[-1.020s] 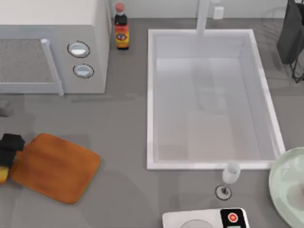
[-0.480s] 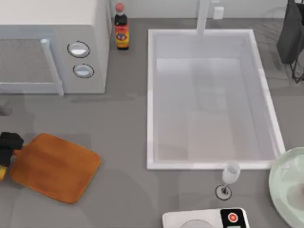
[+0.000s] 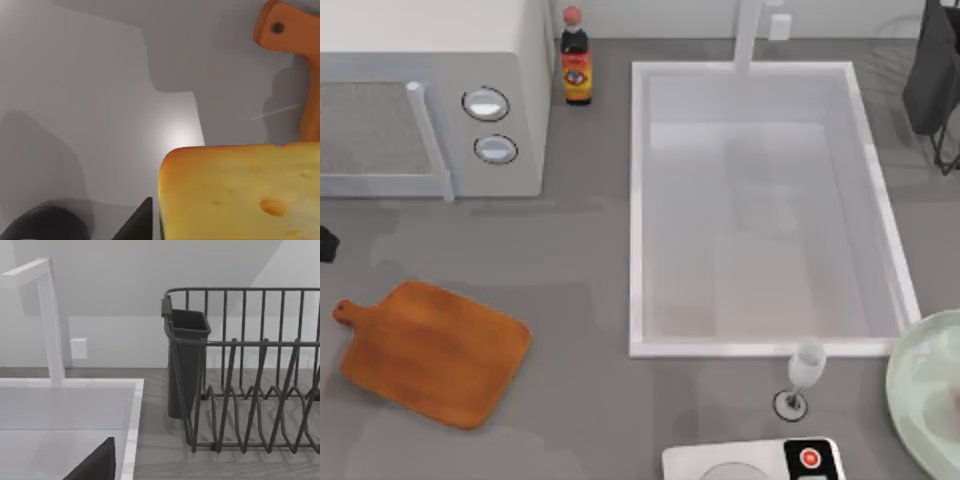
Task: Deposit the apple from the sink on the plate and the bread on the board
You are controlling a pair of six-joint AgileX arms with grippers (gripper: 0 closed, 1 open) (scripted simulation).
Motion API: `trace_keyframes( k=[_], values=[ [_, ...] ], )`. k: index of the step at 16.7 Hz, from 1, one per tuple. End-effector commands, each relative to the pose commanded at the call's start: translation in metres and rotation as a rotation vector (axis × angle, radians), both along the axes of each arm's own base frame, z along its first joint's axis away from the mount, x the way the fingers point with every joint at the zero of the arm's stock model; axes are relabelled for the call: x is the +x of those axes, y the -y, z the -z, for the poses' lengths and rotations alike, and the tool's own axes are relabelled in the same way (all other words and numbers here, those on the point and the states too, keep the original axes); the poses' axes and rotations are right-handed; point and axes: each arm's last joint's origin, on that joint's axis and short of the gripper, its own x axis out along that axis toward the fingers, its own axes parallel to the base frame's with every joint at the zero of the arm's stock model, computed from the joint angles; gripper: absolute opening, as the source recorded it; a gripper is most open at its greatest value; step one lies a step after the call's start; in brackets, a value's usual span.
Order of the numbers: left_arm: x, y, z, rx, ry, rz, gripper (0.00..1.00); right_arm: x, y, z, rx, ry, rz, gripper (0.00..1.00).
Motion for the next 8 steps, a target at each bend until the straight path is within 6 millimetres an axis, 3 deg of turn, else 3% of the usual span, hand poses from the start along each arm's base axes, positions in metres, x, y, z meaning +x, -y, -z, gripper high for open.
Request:
trace_keyframes(
  k=[3, 8],
  values=[
    [-0.0026, 0.0005, -0.0147, 0.001, 0.008, 0.000, 0.00, 0.0000, 0.0000, 0.0000, 0.000, 0.000, 0.000, 1.00],
    [-0.0018, 0.0003, -0.0125, 0.001, 0.001, -0.008, 0.00, 0.0000, 0.0000, 0.0000, 0.000, 0.000, 0.000, 1.00]
  ],
)
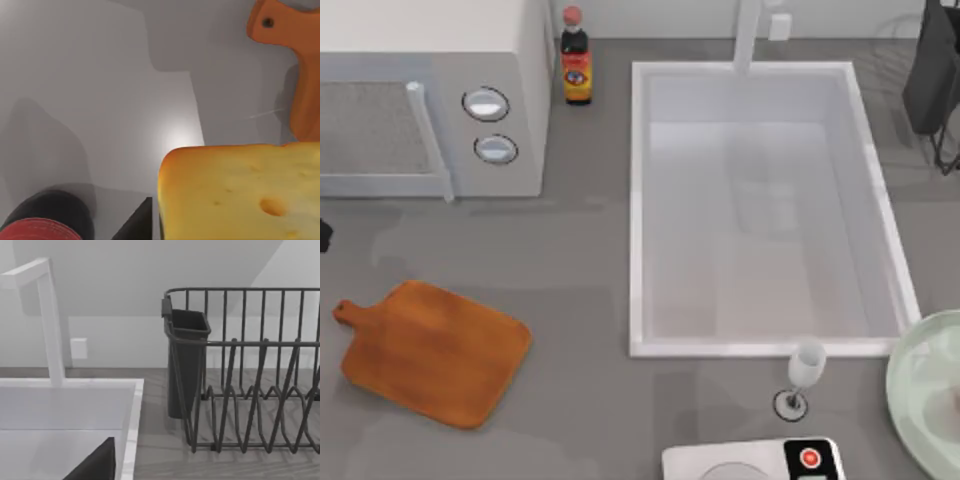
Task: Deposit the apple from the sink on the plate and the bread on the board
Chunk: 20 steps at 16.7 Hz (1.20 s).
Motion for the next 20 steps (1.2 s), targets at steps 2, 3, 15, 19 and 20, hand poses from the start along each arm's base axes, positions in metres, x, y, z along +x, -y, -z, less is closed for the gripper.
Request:
trace_keyframes(
  k=[2, 3, 15, 19, 20],
  values=[
    [0.002, 0.002, 0.002, -0.001, -0.010, -0.041, 0.00, 0.000, 0.000, 0.000, 0.000, 0.000, 0.000, 1.00],
    [0.004, 0.004, 0.003, -0.001, -0.017, -0.074, 0.00, 0.000, 0.000, 0.000, 0.000, 0.000, 0.000, 1.00],
    [0.014, 0.056, 0.021, 0.031, -0.051, -0.933, 0.00, 0.000, 0.000, 0.000, 0.000, 0.000, 0.000, 1.00],
    [0.012, 0.076, 0.025, 0.038, -0.035, -1.273, 0.00, 0.000, 0.000, 0.000, 0.000, 0.000, 0.000, 1.00],
    [0.011, 0.081, 0.026, 0.039, -0.031, -1.350, 0.00, 0.000, 0.000, 0.000, 0.000, 0.000, 0.000, 1.00]
  ],
)
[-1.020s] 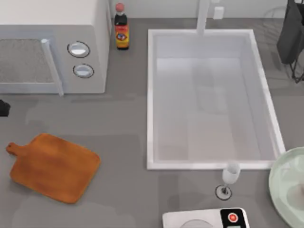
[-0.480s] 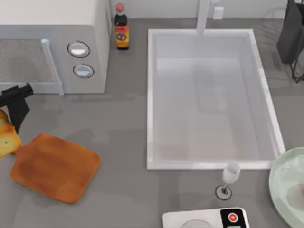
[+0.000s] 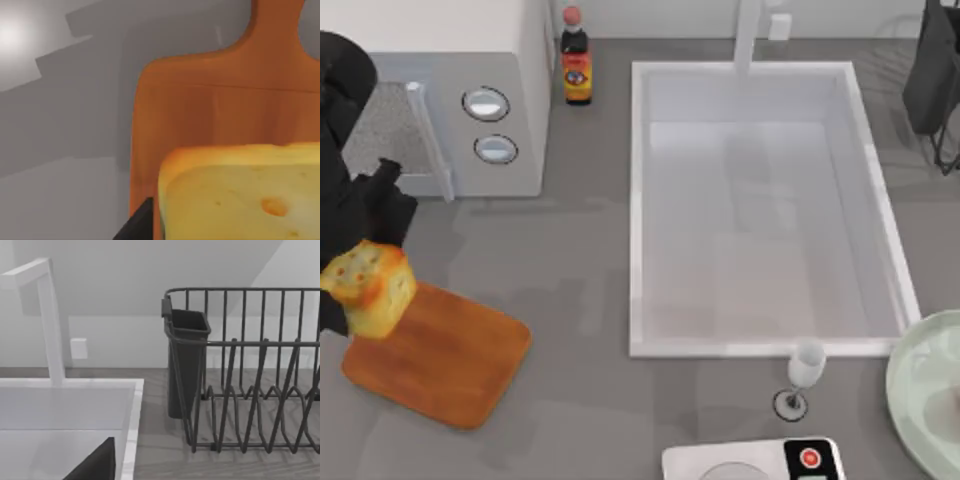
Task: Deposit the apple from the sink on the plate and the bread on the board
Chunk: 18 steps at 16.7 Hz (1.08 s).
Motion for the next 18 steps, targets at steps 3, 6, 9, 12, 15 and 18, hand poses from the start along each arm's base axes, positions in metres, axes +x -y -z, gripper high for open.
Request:
trace_keyframes(
  k=[3, 6, 9, 12, 15, 18],
  values=[
    [-0.003, 0.012, 0.002, 0.008, 0.015, -0.180, 0.00, 0.000, 0.000, 0.000, 0.000, 0.000, 0.000, 1.00],
    [-0.007, 0.018, 0.002, 0.009, 0.033, -0.281, 0.00, 0.000, 0.000, 0.000, 0.000, 0.000, 0.000, 1.00],
    [-0.008, 0.020, 0.002, 0.007, 0.039, -0.307, 0.00, 0.000, 0.000, 0.000, 0.000, 0.000, 0.000, 1.00],
    [-0.008, 0.020, 0.002, 0.007, 0.039, -0.307, 0.00, 0.000, 0.000, 0.000, 0.000, 0.000, 0.000, 1.00],
    [-0.007, 0.019, 0.004, 0.009, 0.036, -0.308, 0.00, 0.000, 0.000, 0.000, 0.000, 0.000, 0.000, 1.00],
    [-0.007, 0.019, 0.013, 0.008, 0.037, -0.307, 0.00, 0.000, 0.000, 0.000, 0.000, 0.000, 0.000, 1.00]
  ],
)
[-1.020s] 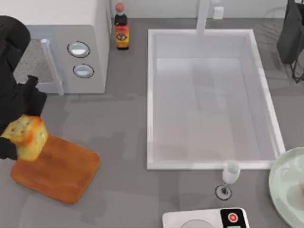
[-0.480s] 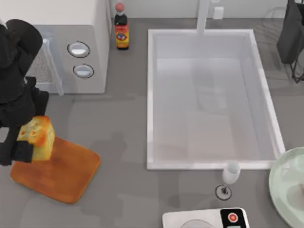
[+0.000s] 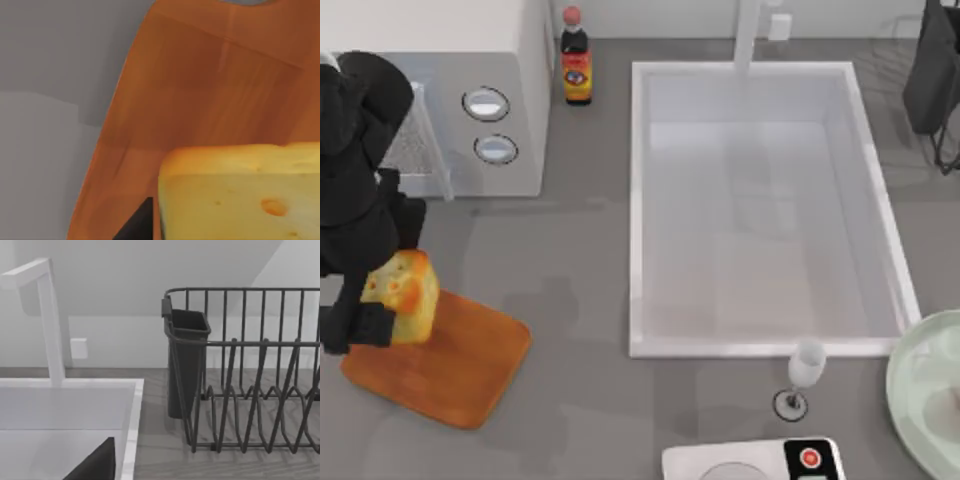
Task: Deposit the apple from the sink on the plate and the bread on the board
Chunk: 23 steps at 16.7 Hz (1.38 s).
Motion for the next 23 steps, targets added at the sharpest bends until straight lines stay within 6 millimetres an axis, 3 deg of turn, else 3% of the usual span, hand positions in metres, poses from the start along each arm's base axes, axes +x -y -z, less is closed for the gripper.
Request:
trace_keyframes(
  k=[9, 13, 23],
  values=[
    [-0.001, 0.002, 0.032, -0.001, 0.005, 0.001, 0.00, 0.000, 0.000, 0.000, 0.000, 0.000, 0.000, 1.00],
    [-0.001, 0.002, 0.033, 0.000, 0.003, 0.001, 0.00, 0.000, 0.000, 0.000, 0.000, 0.000, 0.000, 1.00],
    [-0.001, 0.002, 0.033, 0.000, 0.003, 0.001, 0.75, 0.000, 0.000, 0.000, 0.000, 0.000, 0.000, 1.00]
  ],
)
